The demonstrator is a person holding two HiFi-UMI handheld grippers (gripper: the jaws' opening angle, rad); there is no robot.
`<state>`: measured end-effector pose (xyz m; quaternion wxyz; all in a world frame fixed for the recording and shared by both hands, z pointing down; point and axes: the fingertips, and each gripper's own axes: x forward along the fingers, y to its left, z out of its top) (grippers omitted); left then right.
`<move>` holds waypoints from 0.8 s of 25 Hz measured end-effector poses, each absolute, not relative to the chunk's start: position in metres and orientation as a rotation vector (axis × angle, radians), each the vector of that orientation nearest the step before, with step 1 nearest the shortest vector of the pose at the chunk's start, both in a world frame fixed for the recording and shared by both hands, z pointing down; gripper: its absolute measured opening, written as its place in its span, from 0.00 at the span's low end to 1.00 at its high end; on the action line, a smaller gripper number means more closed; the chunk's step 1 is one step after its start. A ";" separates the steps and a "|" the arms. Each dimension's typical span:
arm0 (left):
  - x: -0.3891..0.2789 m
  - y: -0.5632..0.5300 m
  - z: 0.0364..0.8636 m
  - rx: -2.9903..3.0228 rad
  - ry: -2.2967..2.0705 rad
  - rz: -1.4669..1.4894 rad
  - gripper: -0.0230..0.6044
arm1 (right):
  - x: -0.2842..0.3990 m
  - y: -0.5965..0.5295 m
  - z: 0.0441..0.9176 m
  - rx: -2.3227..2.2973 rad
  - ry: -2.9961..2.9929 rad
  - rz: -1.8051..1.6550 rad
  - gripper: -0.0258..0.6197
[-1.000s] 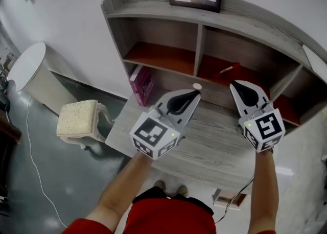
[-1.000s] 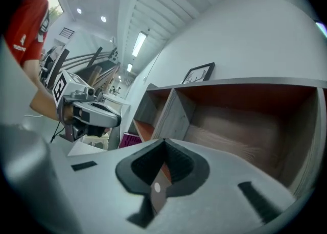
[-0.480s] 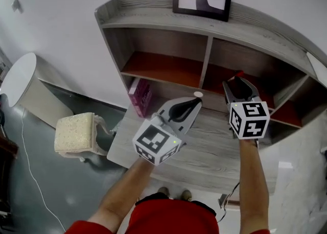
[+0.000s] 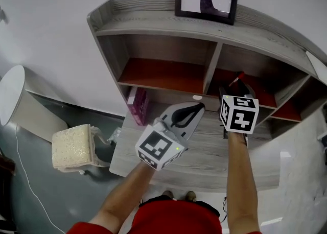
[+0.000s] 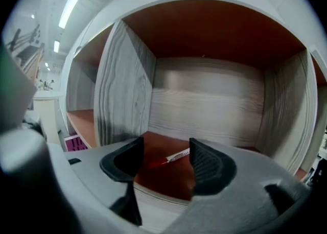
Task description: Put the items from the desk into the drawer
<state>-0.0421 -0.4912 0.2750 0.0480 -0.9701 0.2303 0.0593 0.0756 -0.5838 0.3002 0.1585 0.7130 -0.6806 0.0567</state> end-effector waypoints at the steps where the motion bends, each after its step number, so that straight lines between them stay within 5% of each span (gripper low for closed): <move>1: -0.042 -0.491 0.276 -2.969 0.686 0.183 0.05 | 0.076 -0.583 0.302 2.047 -1.925 0.191 0.45; 9: -0.046 -0.488 0.283 -3.036 0.591 0.220 0.05 | 0.079 -0.582 0.317 2.114 -1.797 0.323 0.45; 20: -0.062 -0.486 0.286 -3.044 0.572 0.231 0.05 | 0.095 -0.557 0.317 2.181 -1.833 0.333 0.20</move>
